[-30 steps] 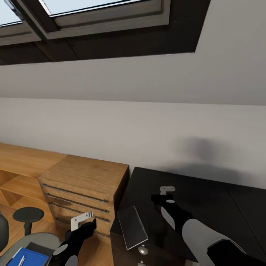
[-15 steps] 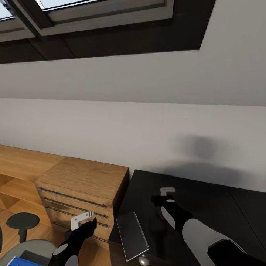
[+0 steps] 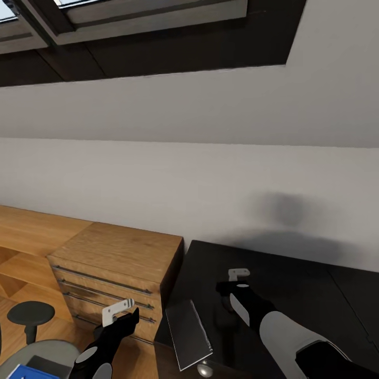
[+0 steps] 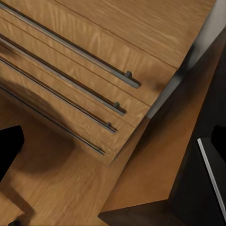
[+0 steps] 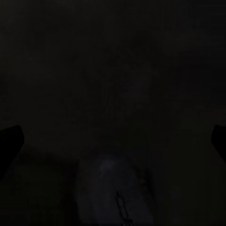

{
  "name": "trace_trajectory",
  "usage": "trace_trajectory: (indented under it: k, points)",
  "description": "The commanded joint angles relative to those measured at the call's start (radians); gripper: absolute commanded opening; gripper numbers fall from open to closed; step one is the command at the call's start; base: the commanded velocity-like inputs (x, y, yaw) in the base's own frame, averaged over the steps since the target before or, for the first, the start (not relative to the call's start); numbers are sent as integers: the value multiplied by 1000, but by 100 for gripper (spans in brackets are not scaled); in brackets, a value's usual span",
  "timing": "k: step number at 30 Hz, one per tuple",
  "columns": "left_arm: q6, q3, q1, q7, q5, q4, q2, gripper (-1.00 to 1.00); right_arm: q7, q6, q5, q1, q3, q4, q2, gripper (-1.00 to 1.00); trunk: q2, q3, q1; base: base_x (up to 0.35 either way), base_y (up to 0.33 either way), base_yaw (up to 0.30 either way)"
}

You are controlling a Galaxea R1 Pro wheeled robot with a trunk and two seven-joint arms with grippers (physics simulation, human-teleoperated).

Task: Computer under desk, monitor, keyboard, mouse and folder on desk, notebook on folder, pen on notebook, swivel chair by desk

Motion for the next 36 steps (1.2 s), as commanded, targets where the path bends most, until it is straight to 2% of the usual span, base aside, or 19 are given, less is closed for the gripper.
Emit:
trace_trajectory:
  k: [1, 23, 27, 36]
  points:
    - [2, -2, -1, 9, 6, -1, 1, 100, -7, 7, -9, -1, 9, -2, -1, 100, -8, -5, 4, 0, 0, 0]
    - [2, -2, -1, 9, 6, -2, 1, 100, -7, 19, -9, -1, 9, -2, -1, 100, -162, -73, 88, 0, 0, 0]
    - [2, -3, -1, 9, 6, -2, 1, 100, -8, 41, -10, -1, 8, -3, -1, 100, -190, -86, 104, 0, 0, 0]
    - [3, -2, -1, 9, 7, -2, 1, 100, -7, 72, -54, -1, 7, -4, -1, 100, -253, -114, 138, 0, 0, 0]
